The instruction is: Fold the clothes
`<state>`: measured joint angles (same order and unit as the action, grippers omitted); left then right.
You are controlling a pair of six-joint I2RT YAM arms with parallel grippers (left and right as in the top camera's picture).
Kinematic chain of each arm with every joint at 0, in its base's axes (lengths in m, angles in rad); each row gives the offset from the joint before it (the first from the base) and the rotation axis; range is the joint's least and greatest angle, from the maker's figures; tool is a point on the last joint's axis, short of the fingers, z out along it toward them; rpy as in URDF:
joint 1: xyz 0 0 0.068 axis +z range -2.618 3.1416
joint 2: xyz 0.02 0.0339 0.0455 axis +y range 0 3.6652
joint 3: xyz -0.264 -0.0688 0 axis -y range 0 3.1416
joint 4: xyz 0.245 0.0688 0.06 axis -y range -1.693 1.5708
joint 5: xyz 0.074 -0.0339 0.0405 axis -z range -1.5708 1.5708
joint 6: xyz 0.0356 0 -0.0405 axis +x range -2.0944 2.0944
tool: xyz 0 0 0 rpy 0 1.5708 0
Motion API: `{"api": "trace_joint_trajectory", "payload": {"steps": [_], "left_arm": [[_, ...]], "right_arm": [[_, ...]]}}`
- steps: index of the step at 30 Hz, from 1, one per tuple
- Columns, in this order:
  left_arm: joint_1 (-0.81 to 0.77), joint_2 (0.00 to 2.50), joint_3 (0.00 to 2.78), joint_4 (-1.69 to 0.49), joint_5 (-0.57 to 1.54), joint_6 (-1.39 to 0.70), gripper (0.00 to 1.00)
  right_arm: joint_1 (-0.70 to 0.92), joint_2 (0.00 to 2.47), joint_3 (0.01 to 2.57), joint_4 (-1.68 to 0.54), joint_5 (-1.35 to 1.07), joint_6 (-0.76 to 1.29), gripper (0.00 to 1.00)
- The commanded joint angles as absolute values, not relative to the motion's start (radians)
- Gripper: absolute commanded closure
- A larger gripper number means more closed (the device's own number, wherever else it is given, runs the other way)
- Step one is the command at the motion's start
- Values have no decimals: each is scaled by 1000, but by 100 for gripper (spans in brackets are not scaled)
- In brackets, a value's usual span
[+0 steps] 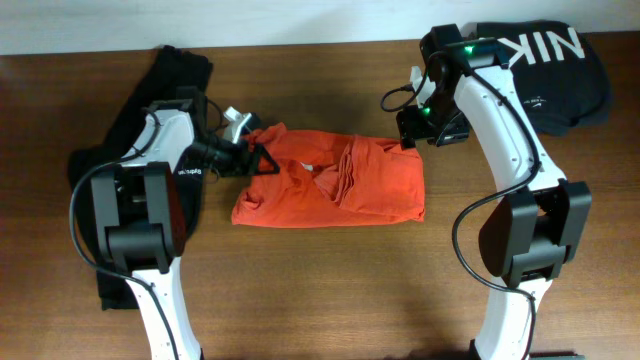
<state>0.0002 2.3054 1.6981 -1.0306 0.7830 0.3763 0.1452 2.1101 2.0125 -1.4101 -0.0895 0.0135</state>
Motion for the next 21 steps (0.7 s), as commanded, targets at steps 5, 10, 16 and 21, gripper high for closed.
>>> {"api": "trace_joint_trajectory", "payload": {"steps": [5, 10, 16, 21], "left_arm": [[-65, 2356, 1596, -991, 770, 367, 77], [-27, 2356, 1599, -945, 771, 286, 99], [64, 2296, 1650, -989, 770, 247, 99], [88, 2180, 1651, -1025, 672, 247, 99]], "right_arm": [[142, 2082, 2029, -1411, -78, 7, 29], [142, 2082, 2029, -1420, -79, 8, 29], [143, 2083, 2014, -1417, -184, 8, 31], [147, 2083, 1959, -1374, -326, 8, 81]]}}
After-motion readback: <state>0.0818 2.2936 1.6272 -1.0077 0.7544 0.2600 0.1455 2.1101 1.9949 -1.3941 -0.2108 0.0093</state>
